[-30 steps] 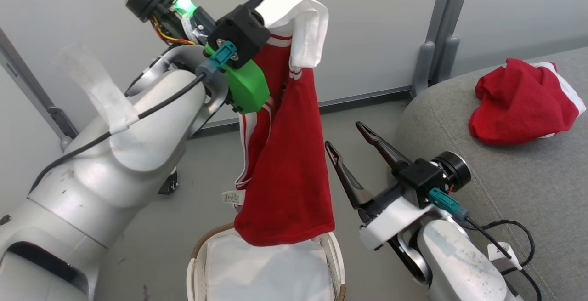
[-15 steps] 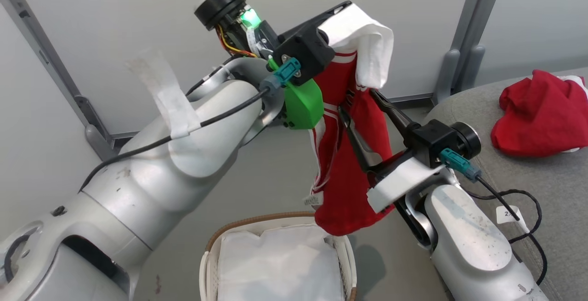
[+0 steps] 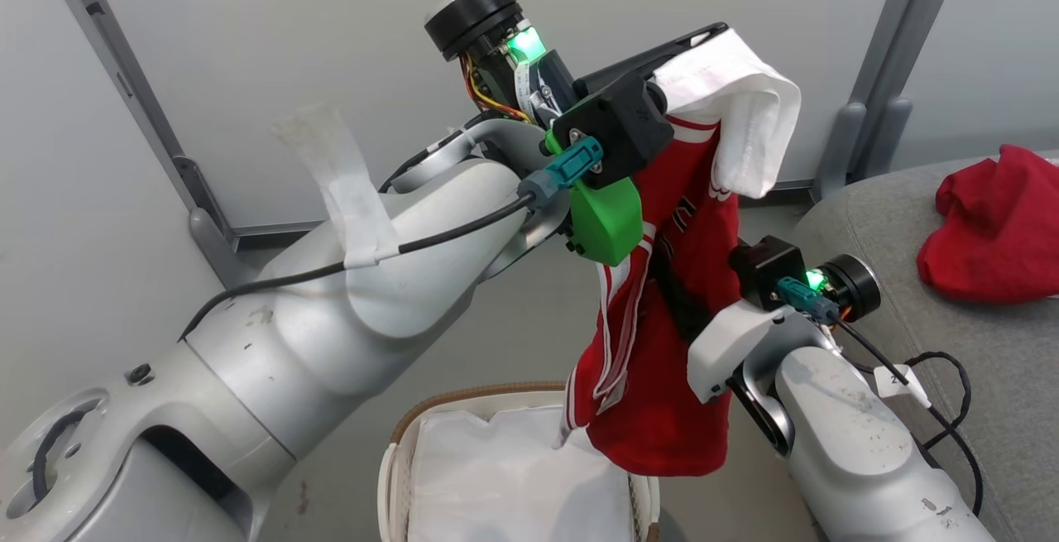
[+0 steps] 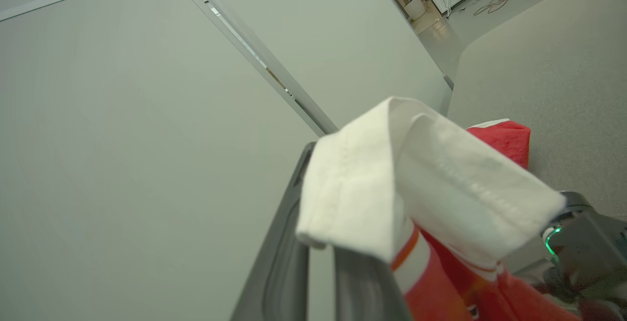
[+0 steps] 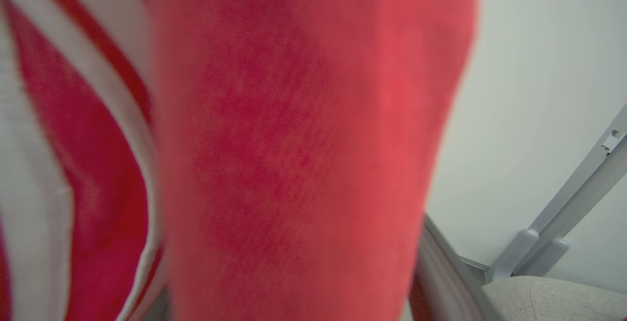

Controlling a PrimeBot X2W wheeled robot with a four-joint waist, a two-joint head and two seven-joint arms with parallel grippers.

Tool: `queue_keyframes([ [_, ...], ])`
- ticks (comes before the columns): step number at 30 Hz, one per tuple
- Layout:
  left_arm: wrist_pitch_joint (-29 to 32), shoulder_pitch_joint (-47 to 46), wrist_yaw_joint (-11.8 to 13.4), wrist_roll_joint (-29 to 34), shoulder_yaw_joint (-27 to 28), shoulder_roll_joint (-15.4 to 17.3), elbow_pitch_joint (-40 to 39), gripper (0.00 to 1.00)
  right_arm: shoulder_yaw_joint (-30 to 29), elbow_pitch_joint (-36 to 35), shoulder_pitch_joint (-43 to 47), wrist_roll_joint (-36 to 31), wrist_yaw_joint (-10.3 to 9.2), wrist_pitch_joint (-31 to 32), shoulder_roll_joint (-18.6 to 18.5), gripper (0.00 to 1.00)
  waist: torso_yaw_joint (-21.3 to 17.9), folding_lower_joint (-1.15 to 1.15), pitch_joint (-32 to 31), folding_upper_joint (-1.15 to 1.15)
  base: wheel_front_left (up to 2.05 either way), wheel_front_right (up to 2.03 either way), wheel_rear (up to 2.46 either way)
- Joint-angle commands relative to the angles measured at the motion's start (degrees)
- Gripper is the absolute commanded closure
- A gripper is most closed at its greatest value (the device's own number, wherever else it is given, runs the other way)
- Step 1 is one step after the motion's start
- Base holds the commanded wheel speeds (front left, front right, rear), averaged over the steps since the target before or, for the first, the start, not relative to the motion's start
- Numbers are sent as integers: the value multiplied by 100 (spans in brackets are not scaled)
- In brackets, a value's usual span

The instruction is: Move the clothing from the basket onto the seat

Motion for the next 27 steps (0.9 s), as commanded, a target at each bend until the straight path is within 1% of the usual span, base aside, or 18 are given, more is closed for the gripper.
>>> queue_keyframes([
  [1,-38,-54,7,-57,-3,51,-44,100,21,72,-131,51,-7,-29,-19,58,36,0,-3,0,0,0,0],
  [2,-44,-34,7,-65,2,78,-57,100,47,147,-146,83,-8,-28,-18,67,47,0,-3,0,0,0,0],
  [3,-51,-11,7,-91,11,101,-60,100,54,187,-157,97,-8,-28,-18,81,52,0,-3,0,0,0,0],
  [4,-57,30,13,-116,33,123,-59,100,66,235,-164,117,-7,-28,-20,100,56,0,-4,0,0,0,0],
  [11,-71,265,84,-333,146,303,50,100,61,354,-216,207,-7,-28,-18,100,39,0,3,0,0,0,0],
  [18,-112,481,155,-470,247,415,234,100,-38,291,-294,177,-7,-28,-18,100,13,0,32,0,0,0,0],
  [23,-121,776,210,-707,378,468,441,99,-187,221,-327,179,-7,-28,-18,100,5,0,66,0,0,0,0],
  [24,-127,861,218,-762,411,477,483,91,-211,205,-330,171,-7,-29,-18,100,3,0,73,0,0,0,0],
  [25,-136,989,221,-860,469,480,524,78,-240,192,-334,158,-7,-28,-18,100,0,0,81,0,0,0,0],
  [26,-144,1092,217,-940,522,479,545,60,-270,180,-339,145,-7,-28,-18,100,-1,0,88,0,0,0,0],
  [27,-152,1211,225,-1021,571,494,569,25,-311,164,-356,123,-7,-28,-19,100,-1,0,98,0,0,0,0],
])
